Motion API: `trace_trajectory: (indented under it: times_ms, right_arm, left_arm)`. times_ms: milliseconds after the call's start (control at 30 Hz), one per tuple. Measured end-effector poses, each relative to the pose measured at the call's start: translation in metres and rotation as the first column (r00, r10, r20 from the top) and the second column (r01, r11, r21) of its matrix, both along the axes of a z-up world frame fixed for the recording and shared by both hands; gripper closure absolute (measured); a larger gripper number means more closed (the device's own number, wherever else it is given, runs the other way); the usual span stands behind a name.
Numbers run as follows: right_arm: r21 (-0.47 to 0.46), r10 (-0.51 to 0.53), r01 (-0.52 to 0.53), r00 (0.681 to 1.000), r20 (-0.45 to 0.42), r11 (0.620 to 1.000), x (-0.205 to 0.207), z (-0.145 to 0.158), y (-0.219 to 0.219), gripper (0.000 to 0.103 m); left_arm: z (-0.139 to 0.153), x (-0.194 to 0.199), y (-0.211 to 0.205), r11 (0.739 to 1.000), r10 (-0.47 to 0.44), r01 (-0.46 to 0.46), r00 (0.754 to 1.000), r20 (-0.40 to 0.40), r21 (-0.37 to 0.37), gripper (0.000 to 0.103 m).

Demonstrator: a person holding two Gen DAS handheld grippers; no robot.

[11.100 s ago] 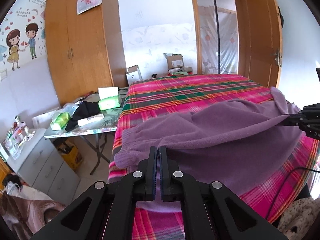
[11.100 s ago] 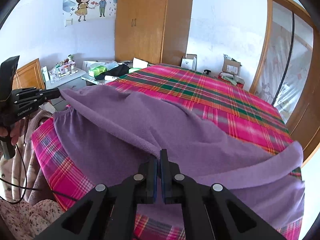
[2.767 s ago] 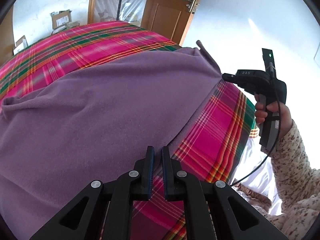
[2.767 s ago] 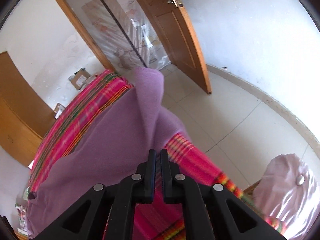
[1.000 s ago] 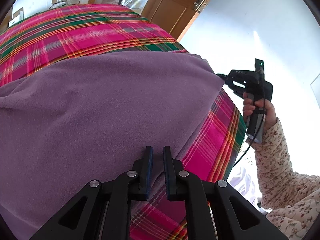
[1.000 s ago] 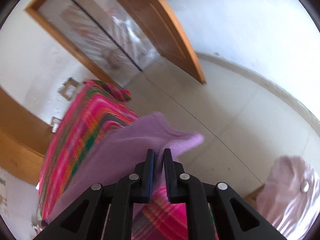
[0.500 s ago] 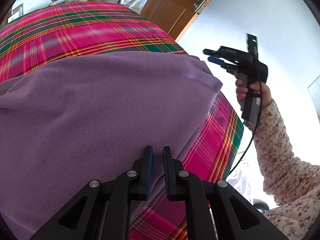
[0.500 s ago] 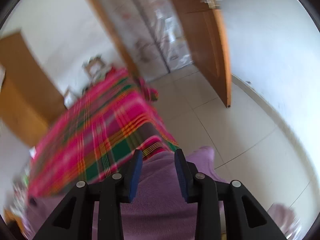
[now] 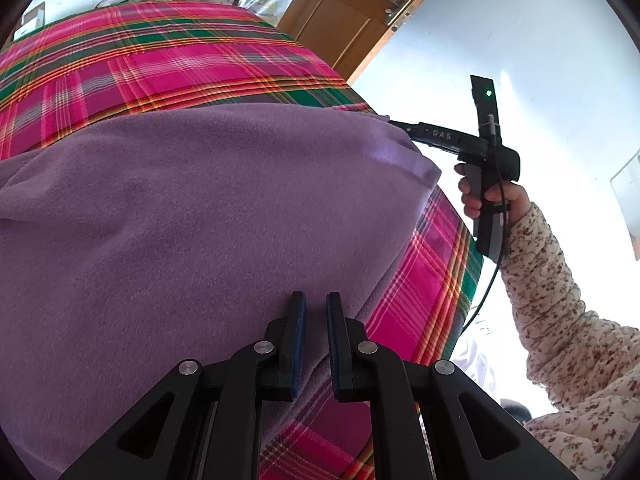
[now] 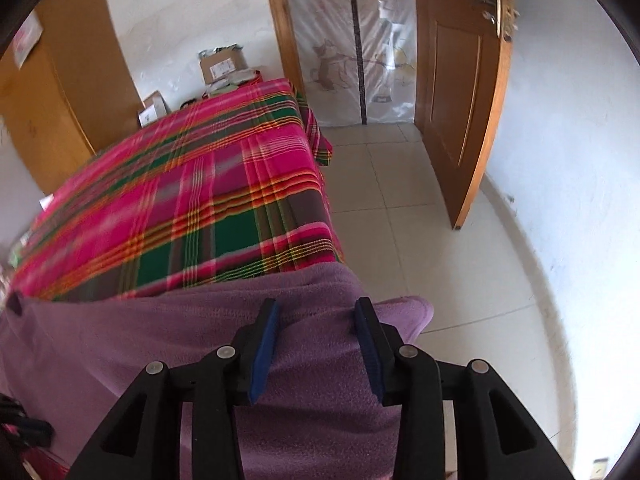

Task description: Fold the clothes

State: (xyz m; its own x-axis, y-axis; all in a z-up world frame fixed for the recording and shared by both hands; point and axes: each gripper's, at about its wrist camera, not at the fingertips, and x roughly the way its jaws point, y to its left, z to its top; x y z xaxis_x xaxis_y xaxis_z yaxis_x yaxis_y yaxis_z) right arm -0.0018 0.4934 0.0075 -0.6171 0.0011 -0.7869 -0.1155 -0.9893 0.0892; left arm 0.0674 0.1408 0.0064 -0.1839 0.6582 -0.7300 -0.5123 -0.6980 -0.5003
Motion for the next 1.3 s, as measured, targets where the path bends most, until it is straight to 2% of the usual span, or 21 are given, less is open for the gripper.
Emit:
trace_trajectory:
  times_ms: [33,133,267,700,933,1100,1167,1233,1300]
  right_arm:
    - [0.024,0.001,-0.001,1.000,-0.004,1.000,0.001,0.000,-0.003,0.066]
    - [0.090,0.003,-0.001,1.000,-0.018,0.996,0.005,0.000,-0.012,0.093]
    - [0.075,-0.043,0.049,0.997,-0.071,0.996,0.007,0.009,-0.004,0.099]
    - [0.067,-0.065,0.069,0.996,-0.063,0.995,0.004,0.013,-0.001,0.098]
    - [0.044,-0.053,0.053,0.999,-0.002,0.998,0.014,0.014,0.005,0.096]
    - [0.028,-0.044,0.043,0.998,0.041,0.999,0.020,0.015,0.009,0.090]
    - [0.016,-0.053,0.052,0.998,0.040,0.999,0.021,0.015,0.012,0.081]
    - [-0.038,-0.080,0.080,0.997,0.019,0.996,0.015,0.016,0.018,0.079]
    - [-0.168,-0.097,0.105,0.994,0.054,0.980,0.007,0.010,0.028,0.073]
  left_arm:
    - [0.000,0.000,0.000,1.000,0.000,0.000,1.000,0.000,0.000,0.092]
    - [0.000,-0.001,0.002,1.000,-0.002,0.002,1.000,-0.002,-0.001,0.092]
    - [-0.001,-0.002,0.002,1.000,-0.003,0.003,1.000,-0.003,0.000,0.092]
    - [-0.002,-0.003,-0.002,1.000,-0.002,0.002,1.000,-0.003,0.007,0.092]
    - [-0.003,-0.005,-0.005,1.000,-0.003,0.003,1.000,-0.004,0.010,0.092]
    - [-0.004,-0.007,-0.005,1.000,-0.005,0.005,1.000,-0.003,0.013,0.092]
    - [-0.004,-0.008,-0.006,1.000,-0.005,0.005,1.000,0.000,0.016,0.092]
    - [-0.004,-0.007,-0.007,1.000,-0.005,0.005,1.000,0.001,0.018,0.092]
    - [-0.003,-0.007,-0.007,1.000,-0.005,0.005,1.000,0.001,0.018,0.092]
